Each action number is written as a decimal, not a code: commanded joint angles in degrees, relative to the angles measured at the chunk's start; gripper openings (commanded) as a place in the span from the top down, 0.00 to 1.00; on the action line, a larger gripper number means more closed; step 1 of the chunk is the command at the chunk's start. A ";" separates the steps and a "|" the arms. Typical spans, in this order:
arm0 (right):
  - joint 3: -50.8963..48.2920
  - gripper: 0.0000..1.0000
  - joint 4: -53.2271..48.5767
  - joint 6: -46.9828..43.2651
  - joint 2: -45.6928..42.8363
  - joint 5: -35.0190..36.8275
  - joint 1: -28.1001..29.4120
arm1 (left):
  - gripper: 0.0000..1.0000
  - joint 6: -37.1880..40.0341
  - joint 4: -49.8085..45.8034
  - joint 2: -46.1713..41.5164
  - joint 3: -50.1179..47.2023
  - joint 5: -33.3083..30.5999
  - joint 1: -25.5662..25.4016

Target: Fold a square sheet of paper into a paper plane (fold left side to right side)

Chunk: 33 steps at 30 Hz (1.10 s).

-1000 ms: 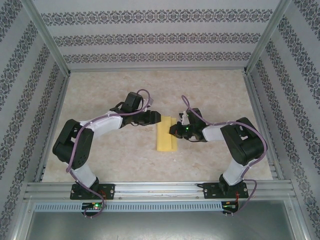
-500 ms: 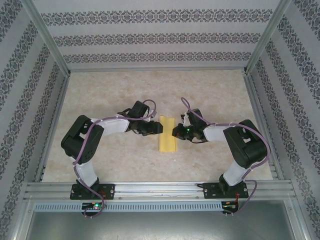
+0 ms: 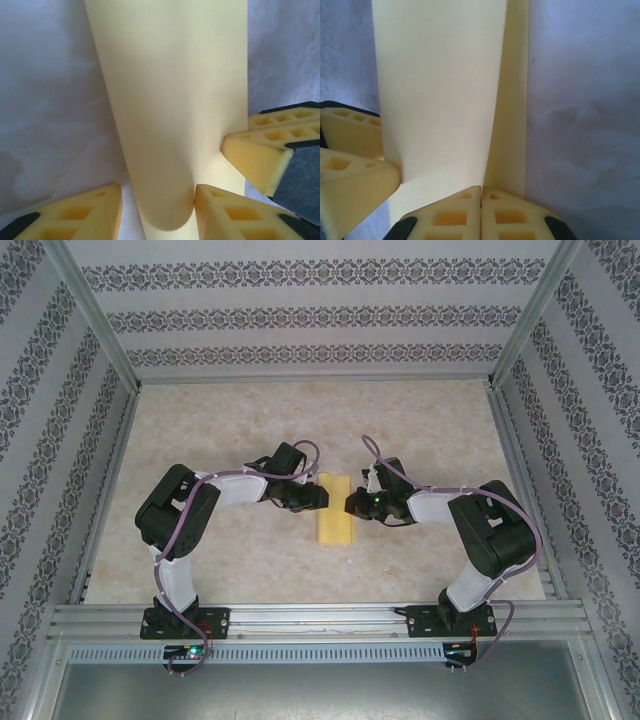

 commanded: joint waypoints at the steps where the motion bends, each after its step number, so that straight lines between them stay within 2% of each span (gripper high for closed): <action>1: 0.87 0.89 -1.18 -0.96 -2.29 0.90 -0.39 | 0.62 -0.94 0.60 2.72 1.05 -0.81 -1.44; 12: -1.81 0.66 -8.97 -2.30 -10.35 5.65 -4.35 | 0.66 -2.37 -5.17 6.11 2.35 -5.80 -3.27; 19: -3.60 0.64 -12.58 -3.86 -14.73 7.59 -7.04 | 0.65 -2.86 -7.53 8.40 3.79 -8.46 -4.05; 33: -3.88 0.64 -13.12 -4.61 -14.73 6.98 -7.33 | 0.61 -2.73 -8.57 11.27 5.87 -8.73 -4.86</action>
